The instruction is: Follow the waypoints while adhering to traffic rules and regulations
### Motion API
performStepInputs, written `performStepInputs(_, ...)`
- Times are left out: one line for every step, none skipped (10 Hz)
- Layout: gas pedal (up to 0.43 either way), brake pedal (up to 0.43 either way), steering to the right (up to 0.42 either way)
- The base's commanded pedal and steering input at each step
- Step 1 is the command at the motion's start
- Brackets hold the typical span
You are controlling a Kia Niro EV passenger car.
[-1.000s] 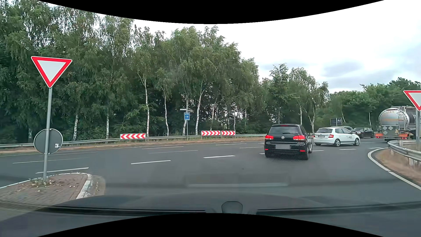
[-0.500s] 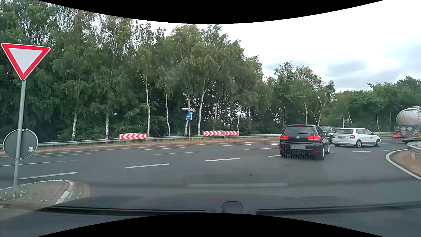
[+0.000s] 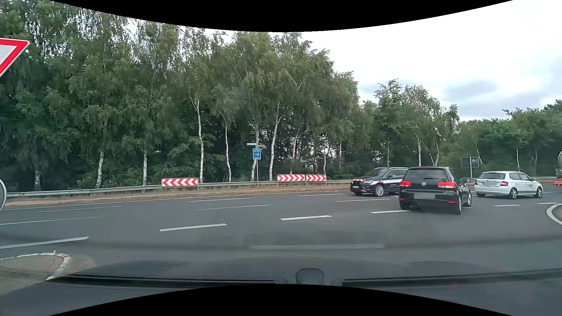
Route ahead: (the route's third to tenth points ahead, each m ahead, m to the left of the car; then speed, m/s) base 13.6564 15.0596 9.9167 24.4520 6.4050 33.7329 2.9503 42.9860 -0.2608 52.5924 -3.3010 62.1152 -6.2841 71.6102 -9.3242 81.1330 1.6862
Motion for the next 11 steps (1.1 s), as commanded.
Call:
performStepInputs(0.0, 0.0, -0.15)
performStepInputs(0.0, 0.0, -0.16)
performStepInputs(0.0, 0.0, -0.169)
performStepInputs(0.0, 0.0, -0.178)
performStepInputs(0.0, 0.0, -0.189)
performStepInputs(0.0, 0.006, -0.197)
performStepInputs(0.0, 0.018, -0.201)
performStepInputs(0.0, 0.037, -0.204)
performStepInputs(0.0, 0.061, -0.205)
performStepInputs(0.0, 0.079, -0.206)
performStepInputs(0.0, 0.091, -0.208)
